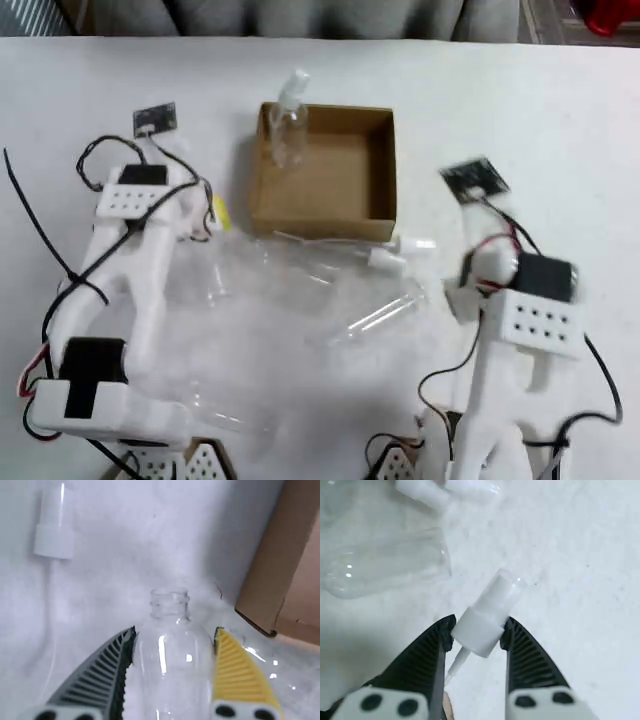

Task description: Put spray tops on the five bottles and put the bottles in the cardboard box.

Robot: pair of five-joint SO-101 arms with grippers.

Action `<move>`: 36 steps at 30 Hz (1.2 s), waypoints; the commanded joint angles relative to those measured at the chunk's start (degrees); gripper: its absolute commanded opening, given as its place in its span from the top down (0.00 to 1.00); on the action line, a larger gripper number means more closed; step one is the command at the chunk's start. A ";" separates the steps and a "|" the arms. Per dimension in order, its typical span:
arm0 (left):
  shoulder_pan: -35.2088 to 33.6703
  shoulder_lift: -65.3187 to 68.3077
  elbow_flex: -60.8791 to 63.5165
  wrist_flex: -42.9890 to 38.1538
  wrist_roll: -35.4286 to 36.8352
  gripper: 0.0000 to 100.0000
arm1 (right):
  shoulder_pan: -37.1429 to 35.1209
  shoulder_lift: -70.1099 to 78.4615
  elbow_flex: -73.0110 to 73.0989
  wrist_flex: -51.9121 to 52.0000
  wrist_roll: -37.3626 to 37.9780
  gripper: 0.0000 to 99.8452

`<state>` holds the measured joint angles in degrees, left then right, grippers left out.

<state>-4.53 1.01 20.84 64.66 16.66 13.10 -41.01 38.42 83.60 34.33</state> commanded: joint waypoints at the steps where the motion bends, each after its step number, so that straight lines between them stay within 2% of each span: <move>1: 0.92 -1.36 0.09 -2.37 -8.00 0.93 | 7.43 -1.54 4.84 -7.34 3.69 0.98; 5: 0.66 -1.27 2.99 -6.51 -12.13 0.93 | 11.30 0.84 9.58 -15.16 6.15 0.98; 10: 0.04 -1.27 5.36 -9.93 -14.24 0.91 | 12.26 6.90 10.81 -22.11 6.68 0.98; 15: -1.80 -1.10 5.54 -9.85 -14.15 0.72 | 12.09 13.85 10.46 -25.98 6.59 0.98; 17: -2.07 -1.01 5.36 -8.53 -14.33 0.67 | 12.09 15.78 10.20 -27.12 6.59 0.98; 24: -2.07 -0.92 1.32 -1.49 -14.42 0.67 | 12.26 18.42 8.44 -27.12 6.51 0.98; 30: -2.07 -0.40 0.62 -1.41 -14.95 0.67 | 12.00 18.42 8.44 -27.21 6.51 0.98; 36: -4.00 6.29 -4.66 -0.62 -8.35 0.67 | 11.91 18.42 8.44 -27.38 6.51 0.98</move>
<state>-6.55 6.20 21.54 62.99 4.79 24.70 -22.55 49.58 56.97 40.31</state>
